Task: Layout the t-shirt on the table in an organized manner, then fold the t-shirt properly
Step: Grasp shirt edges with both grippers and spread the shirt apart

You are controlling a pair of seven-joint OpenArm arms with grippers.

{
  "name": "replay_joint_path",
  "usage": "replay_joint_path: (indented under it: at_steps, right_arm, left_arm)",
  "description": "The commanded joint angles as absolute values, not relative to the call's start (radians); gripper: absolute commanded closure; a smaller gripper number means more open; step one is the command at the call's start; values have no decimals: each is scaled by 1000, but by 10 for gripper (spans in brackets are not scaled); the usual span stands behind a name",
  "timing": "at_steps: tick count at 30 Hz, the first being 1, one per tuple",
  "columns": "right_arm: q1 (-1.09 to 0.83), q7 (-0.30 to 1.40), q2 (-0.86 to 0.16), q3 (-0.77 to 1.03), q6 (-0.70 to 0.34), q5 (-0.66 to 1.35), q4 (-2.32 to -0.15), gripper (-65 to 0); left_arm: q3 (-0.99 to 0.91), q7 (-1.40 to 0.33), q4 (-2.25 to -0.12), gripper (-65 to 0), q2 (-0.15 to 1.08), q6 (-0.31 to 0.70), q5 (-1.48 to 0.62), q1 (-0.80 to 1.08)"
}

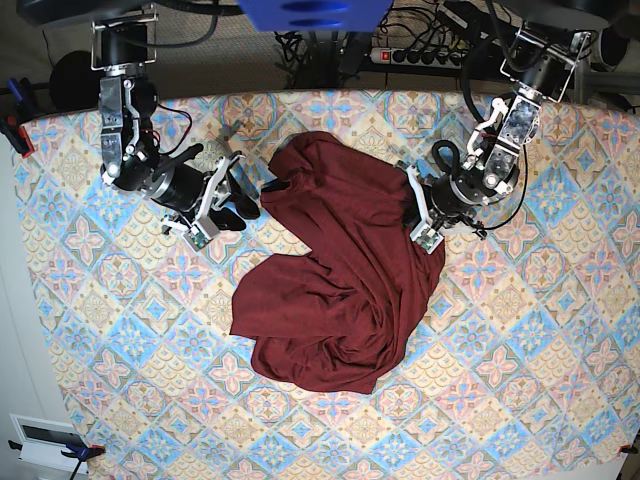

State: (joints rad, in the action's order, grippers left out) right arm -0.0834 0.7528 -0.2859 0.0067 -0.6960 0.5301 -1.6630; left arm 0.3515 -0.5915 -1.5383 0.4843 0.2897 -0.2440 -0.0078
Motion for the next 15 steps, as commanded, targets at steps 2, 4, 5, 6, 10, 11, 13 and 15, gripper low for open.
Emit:
replay_joint_path:
  at_steps: [2,4,5,6,10,11,13,15]
  right_arm:
    - [-71,727,-294,12,-698,552,-1672,-178]
    - [-71,727,-294,12,-698,552,-1670,-178]
    - [-71,727,-294,12,-698,552,-1670,-178]
    - [-71,727,-294,12,-698,552,-1667,-178]
    - [-71,728,-294,-8,-698,552,-1669,-178]
    - [-71,727,-294,-27,-698,552,-1669,-178]
    - [-71,727,-294,-73,-698,552,-1669,-178]
    - [-71,725,-294,-117,-698,552,-1669,-178]
  left_arm:
    - [271,-607,-1601,-11,509,286,-237,41]
    - [168,-607,-1699,0,539,286,-240,122]
    - [114,-607,-1759,0,539,286,-254,165]
    - [56,-607,-1814,0,544,286,-282,206]
    - [-160,-607,-1977,0,544,286,-487,355]
    - [-202,-607,-1998,0,545,288,-547,390]
    - [-268,-608,-2018,0,558,288,-656,460]
    - [-295,-608,-2017,0,608,288,-723,516]
